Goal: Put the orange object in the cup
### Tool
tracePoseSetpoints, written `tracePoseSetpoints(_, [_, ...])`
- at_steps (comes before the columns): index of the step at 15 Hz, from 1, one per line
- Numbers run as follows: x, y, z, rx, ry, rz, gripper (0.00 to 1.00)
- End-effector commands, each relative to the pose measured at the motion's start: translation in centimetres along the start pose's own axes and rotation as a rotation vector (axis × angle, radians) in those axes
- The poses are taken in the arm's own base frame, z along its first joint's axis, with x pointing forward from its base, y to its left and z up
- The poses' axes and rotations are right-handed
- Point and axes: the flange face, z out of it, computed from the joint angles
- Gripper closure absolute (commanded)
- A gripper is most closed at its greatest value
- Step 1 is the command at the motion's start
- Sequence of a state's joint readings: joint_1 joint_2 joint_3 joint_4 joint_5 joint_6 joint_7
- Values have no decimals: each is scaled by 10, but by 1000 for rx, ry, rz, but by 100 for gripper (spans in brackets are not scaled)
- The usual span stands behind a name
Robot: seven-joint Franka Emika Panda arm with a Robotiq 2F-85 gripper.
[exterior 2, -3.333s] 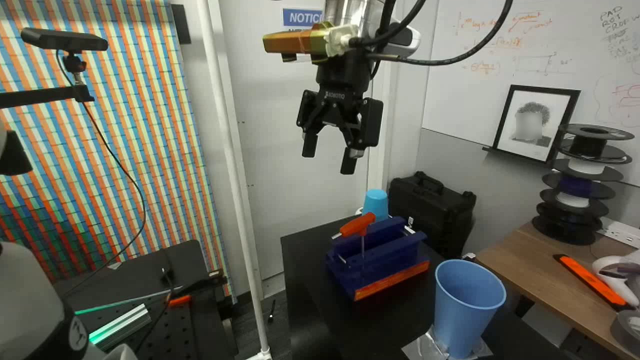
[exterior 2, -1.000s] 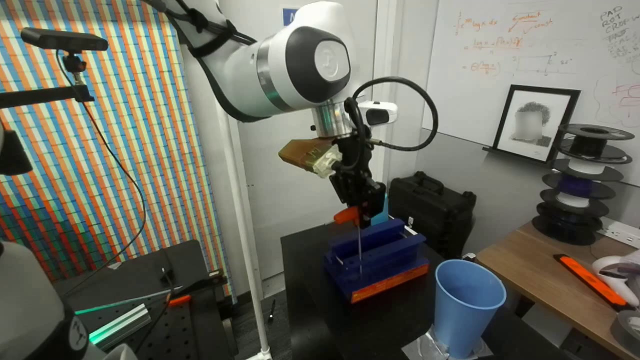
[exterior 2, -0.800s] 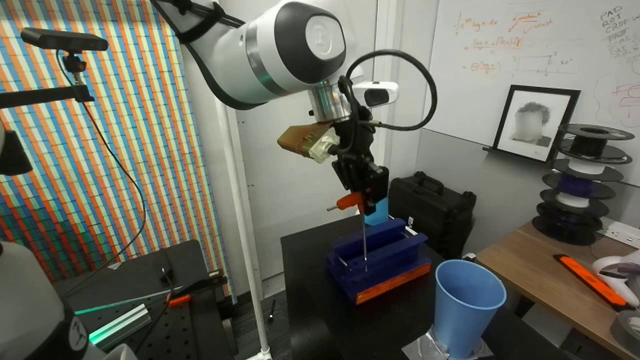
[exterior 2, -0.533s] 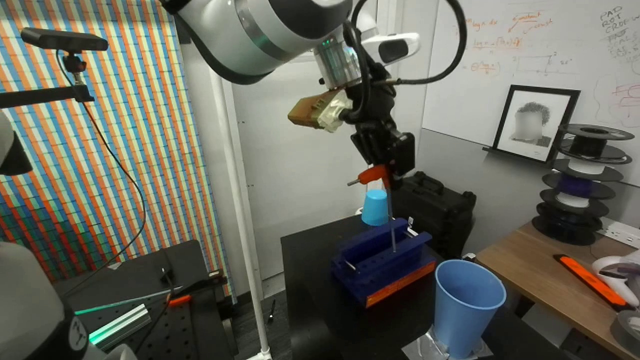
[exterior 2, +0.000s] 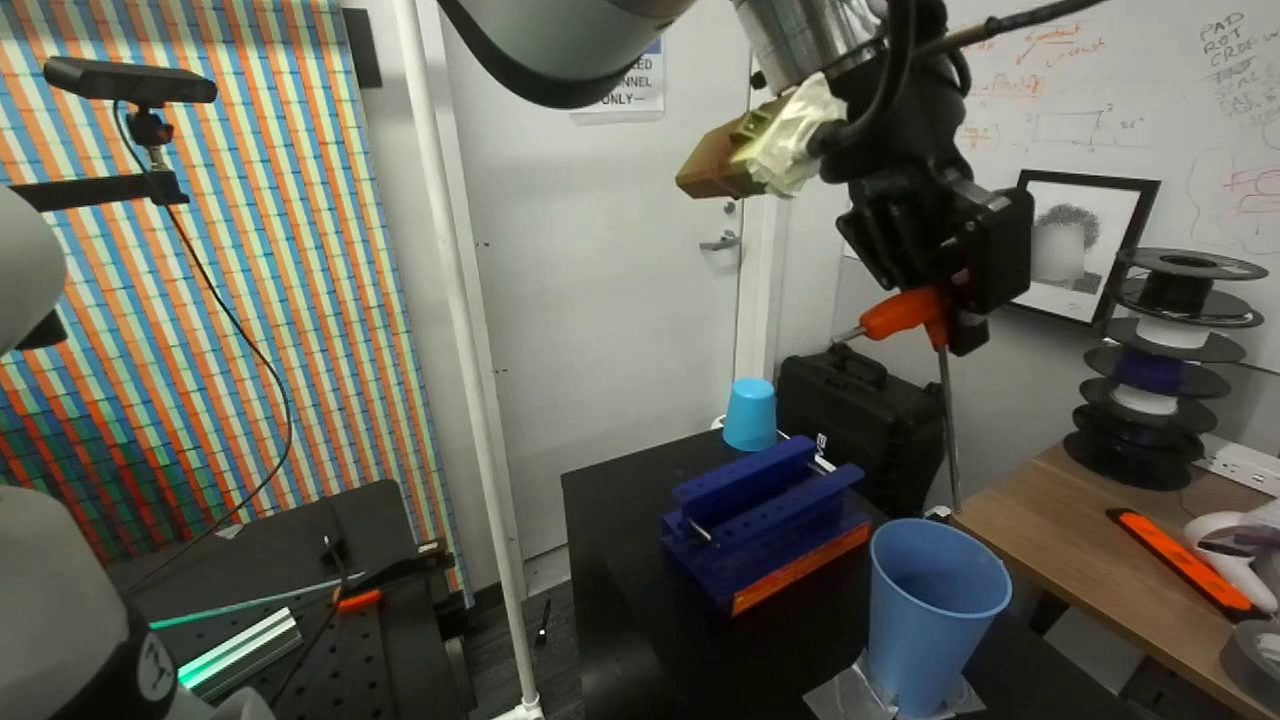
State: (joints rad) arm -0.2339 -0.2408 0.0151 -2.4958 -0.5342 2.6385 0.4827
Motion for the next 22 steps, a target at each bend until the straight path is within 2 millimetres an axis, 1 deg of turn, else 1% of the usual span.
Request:
tracePoseSetpoints(1, [21,-5,47,12,-47,30,96])
tracePoseSetpoints(4, [15,-22,104,24,-146,20,96])
tracePoseSetpoints(7, [4,-37,155,38,-255,22,96])
tracePoseSetpoints(8, [2,-41,168,43,-281,30,96])
tracePoseSetpoints(9, [2,-44,174,53,-296,36,96])
tracePoseSetpoints(10, [4,-47,171,64,-304,41,89])
tracePoseSetpoints(11, [7,-48,165,80,-297,40,59])
tracePoseSetpoints(12, [11,-47,147,110,-288,36,61])
tracePoseSetpoints(13, [12,-46,130,134,-267,29,60])
tracePoseSetpoints(14, [11,-44,108,167,-242,8,52])
tracePoseSetpoints(17, [8,-41,53,238,-138,-52,30])
tracePoseSetpoints(19, [-1,-39,17,278,-95,-96,14])
tracePoseSetpoints(21, [-17,-40,-12,340,-84,-138,1])
tracePoseSetpoints(22, [-27,-43,-20,401,-109,-174,0])
